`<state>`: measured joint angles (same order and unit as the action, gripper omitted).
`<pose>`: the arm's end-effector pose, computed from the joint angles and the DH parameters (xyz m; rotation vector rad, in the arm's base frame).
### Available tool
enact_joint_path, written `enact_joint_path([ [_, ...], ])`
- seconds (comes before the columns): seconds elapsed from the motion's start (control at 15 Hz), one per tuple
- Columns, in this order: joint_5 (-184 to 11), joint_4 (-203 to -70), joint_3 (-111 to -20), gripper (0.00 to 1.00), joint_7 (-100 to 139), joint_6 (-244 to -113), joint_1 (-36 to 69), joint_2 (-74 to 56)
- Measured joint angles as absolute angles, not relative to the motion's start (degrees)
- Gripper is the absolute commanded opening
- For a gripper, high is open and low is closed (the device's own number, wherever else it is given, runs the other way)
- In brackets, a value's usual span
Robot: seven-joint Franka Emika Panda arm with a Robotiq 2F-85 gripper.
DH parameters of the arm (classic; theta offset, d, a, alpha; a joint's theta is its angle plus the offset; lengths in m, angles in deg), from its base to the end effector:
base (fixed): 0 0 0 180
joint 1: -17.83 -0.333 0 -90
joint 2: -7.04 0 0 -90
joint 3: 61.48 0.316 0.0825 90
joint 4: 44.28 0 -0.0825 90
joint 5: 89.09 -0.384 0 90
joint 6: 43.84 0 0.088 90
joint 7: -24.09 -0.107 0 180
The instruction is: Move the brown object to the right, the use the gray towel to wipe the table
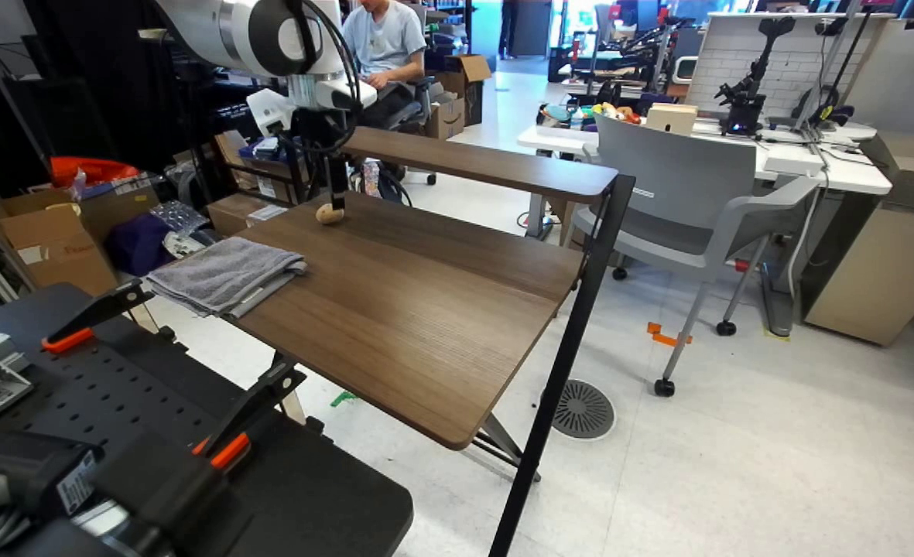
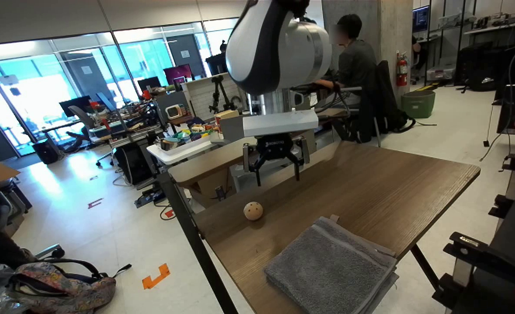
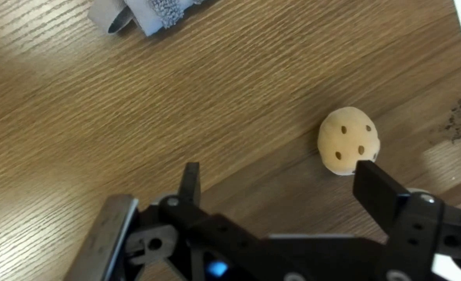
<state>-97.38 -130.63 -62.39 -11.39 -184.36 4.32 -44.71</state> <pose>0.6921 0.1565 0.1300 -2.9535 0.7586 -0.0085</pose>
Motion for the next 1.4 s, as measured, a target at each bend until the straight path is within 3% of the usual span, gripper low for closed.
enact_joint_path([
  [1.0, -100.56, -119.65, -57.97, 1.00, -11.63, -196.25, 4.00, -56.48],
  [1.07, -100.56, -119.33, -57.95, 0.75, -11.63, -196.35, 3.84, -56.86],
  [1.2, -100.56, -118.61, -57.95, 0.65, -11.64, -196.36, 3.61, -57.61],
  [1.4, -100.56, -117.78, -58.14, 0.42, -11.74, -196.29, 3.56, -58.29],
])
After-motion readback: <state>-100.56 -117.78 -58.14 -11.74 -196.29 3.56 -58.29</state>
